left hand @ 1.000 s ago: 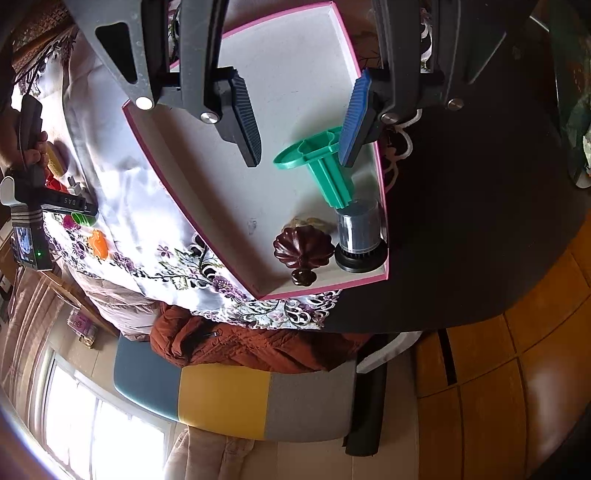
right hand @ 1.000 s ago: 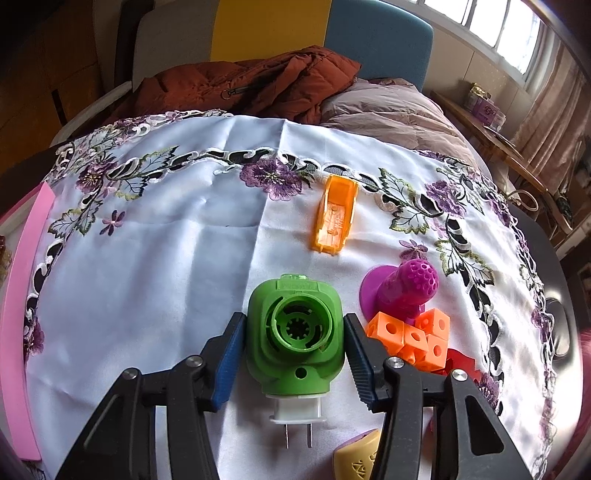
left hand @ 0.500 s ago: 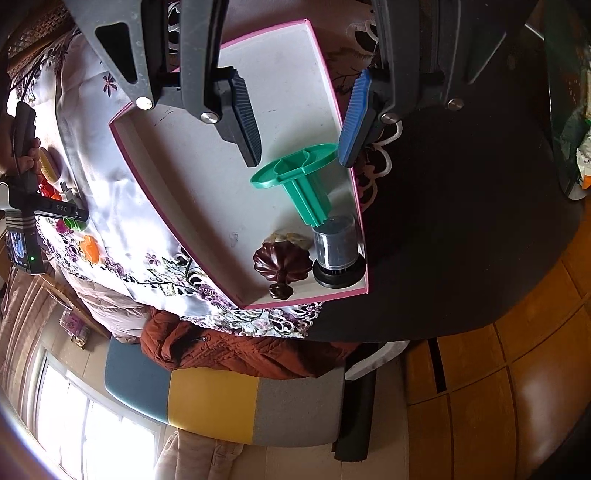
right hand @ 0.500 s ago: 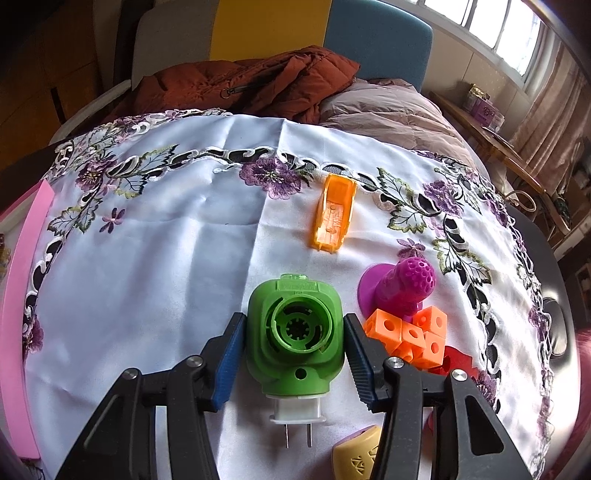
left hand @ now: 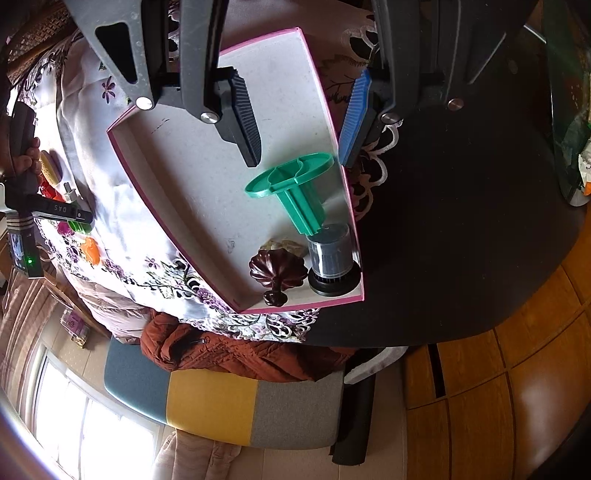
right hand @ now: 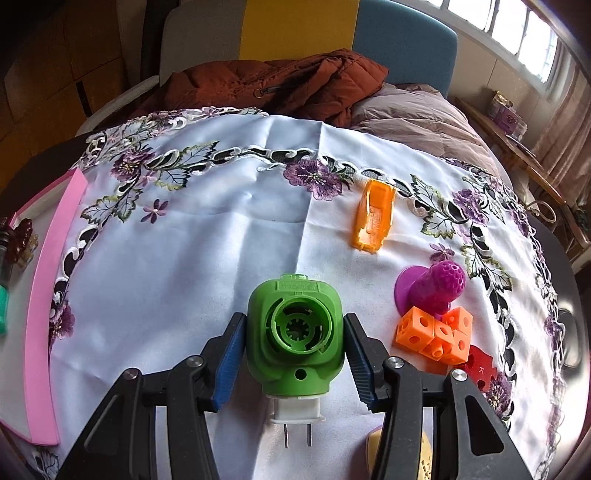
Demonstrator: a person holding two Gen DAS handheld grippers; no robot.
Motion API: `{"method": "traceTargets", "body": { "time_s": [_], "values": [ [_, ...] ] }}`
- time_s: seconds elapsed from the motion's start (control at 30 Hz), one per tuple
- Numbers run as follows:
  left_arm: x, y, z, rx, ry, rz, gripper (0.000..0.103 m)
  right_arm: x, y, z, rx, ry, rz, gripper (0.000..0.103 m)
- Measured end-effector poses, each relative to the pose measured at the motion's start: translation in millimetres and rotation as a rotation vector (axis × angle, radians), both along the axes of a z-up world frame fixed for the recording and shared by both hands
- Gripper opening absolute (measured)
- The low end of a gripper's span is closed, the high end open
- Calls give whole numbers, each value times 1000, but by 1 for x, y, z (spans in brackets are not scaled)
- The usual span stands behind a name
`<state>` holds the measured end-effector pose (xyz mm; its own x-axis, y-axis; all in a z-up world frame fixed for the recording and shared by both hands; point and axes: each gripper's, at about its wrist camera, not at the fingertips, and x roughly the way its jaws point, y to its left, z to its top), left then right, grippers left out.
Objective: Organize rigid objects
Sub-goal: 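Hold the green plug in the right gripper while the left gripper stays over the tray, then carry the green plug into the tray and open the right gripper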
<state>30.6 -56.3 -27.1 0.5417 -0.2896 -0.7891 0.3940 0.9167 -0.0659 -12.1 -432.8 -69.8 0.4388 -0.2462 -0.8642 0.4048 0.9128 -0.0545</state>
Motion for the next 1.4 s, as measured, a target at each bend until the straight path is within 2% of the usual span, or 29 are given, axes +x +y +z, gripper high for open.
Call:
{"method": "traceTargets", "body": {
  "time_s": [0.17,0.43,0.77,1.07,1.4],
  "values": [
    [0,8,-3,-6,1,15,44,-6,15,25,0,-68,13,53],
    [2,18,-6,-19,4,34,44,-1,68,57,11,-153,121,53],
    [6,33,-12,-31,23,71,44,19,160,75,52,-207,327,53],
    [13,55,-19,-42,41,144,44,50,221,59,94,-146,452,53],
    [20,65,-25,-45,53,156,44,108,253,13,153,-49,466,53]
  ]
}}
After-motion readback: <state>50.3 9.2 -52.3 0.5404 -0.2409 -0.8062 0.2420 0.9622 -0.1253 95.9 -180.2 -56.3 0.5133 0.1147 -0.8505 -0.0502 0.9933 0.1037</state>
